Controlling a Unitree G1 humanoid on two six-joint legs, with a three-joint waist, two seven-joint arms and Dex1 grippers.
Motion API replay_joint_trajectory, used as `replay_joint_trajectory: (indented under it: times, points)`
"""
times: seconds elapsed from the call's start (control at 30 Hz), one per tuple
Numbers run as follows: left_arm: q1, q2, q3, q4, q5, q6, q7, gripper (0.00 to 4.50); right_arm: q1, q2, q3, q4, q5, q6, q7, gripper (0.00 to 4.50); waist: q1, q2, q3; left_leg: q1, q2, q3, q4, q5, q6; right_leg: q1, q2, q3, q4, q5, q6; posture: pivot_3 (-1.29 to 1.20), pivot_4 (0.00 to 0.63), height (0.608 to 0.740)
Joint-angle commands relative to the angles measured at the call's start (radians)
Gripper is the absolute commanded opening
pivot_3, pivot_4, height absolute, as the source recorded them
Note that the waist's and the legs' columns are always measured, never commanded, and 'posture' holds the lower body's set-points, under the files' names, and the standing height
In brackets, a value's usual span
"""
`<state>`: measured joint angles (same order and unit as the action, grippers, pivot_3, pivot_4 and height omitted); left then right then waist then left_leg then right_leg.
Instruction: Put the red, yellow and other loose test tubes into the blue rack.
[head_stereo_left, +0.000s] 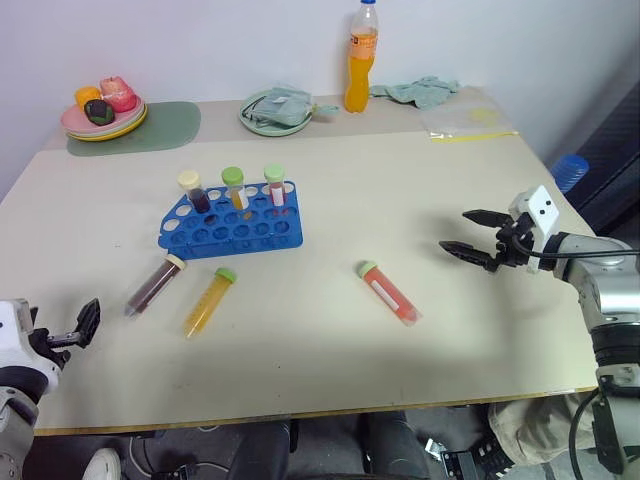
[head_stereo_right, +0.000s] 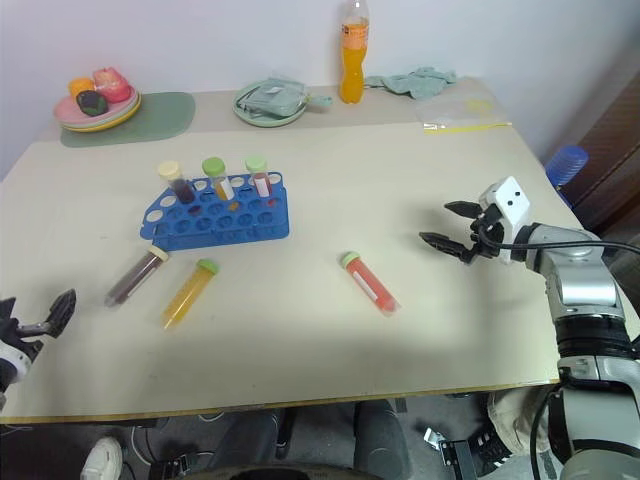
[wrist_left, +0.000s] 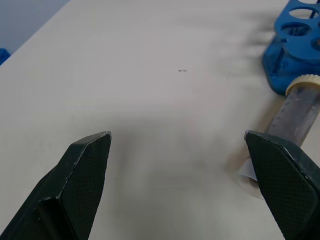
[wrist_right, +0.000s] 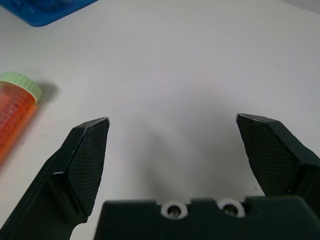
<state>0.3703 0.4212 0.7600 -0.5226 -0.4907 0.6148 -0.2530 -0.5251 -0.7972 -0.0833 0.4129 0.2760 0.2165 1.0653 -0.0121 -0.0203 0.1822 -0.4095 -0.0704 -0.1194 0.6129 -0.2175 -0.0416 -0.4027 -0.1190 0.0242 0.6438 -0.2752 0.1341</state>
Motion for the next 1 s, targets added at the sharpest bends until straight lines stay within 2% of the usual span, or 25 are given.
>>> replay_joint_trajectory:
  times: [0.03, 0.27, 0.47, 0.6, 0.7, 0.83, 1.0]
  points:
    - [0.012, -0.018, 0.001, -0.043, 0.013, -0.035, 0.020, 4.39, -0.049, -0.003, 0.001, 0.011, -0.012, -0.016, 0.014, 4.50, 0.000, 0.000, 0.000, 0.000, 0.000, 0.000, 0.000, 0.000, 0.000, 0.000, 0.000, 0.000, 0.000, 0.000, 0.000, 0.00, 0.150, 0.740]
    - [0.007, -0.052, 0.009, -0.060, 0.017, -0.055, 0.052, 4.39, -0.102, -0.002, 0.016, 0.031, -0.028, 0.012, 0.019, 4.50, 0.002, 0.000, 0.000, 0.000, 0.000, 0.000, 0.000, 0.000, 0.000, 0.000, 0.000, 0.000, 0.000, 0.000, 0.000, 0.00, 0.150, 0.740]
    - [-0.051, -0.013, -0.026, -0.085, -0.013, -0.076, 0.010, 4.39, -0.082, -0.011, 0.024, -0.122, 0.006, 0.190, 0.011, 4.50, 0.002, 0.000, 0.000, 0.000, 0.000, 0.000, 0.000, 0.000, 0.000, 0.000, 0.000, 0.000, 0.000, 0.000, 0.000, 0.00, 0.150, 0.740]
    - [-0.096, 0.019, -0.121, -0.102, -0.050, -0.074, -0.069, 4.39, -0.044, -0.044, 0.061, -0.333, -0.011, 0.429, -0.053, 4.50, 0.004, 0.000, 0.000, -0.001, 0.000, 0.000, 0.001, 0.000, 0.000, 0.000, 0.000, 0.000, 0.000, 0.000, 0.000, 0.00, 0.150, 0.740]
    - [-0.140, 0.047, -0.244, -0.097, -0.045, -0.077, -0.133, 4.39, -0.035, -0.082, 0.089, -0.506, 0.047, 0.696, -0.063, 4.50, 0.005, 0.001, 0.000, -0.001, 0.000, 0.000, 0.000, 0.000, 0.000, 0.000, -0.001, 0.000, -0.001, 0.000, 0.000, 0.00, 0.150, 0.740]
    - [-0.189, 0.125, -0.422, -0.082, 0.013, -0.112, -0.247, 4.39, -0.113, -0.102, 0.150, -0.652, 0.160, 1.112, -0.089, 4.50, 0.003, 0.001, 0.000, -0.001, 0.000, 0.000, 0.000, 0.000, 0.000, -0.001, 0.000, 0.000, -0.001, -0.001, -0.002, 0.00, 0.150, 0.740]
    - [-0.236, 0.170, -0.587, -0.103, 0.022, -0.135, -0.354, 4.39, -0.214, -0.046, 0.223, -0.716, 0.196, 1.363, -0.198, 4.50, 0.001, 0.001, 0.000, -0.002, 0.000, 0.000, 0.000, -0.001, 0.002, -0.001, 0.000, 0.000, -0.003, -0.001, -0.002, 0.00, 0.150, 0.740]
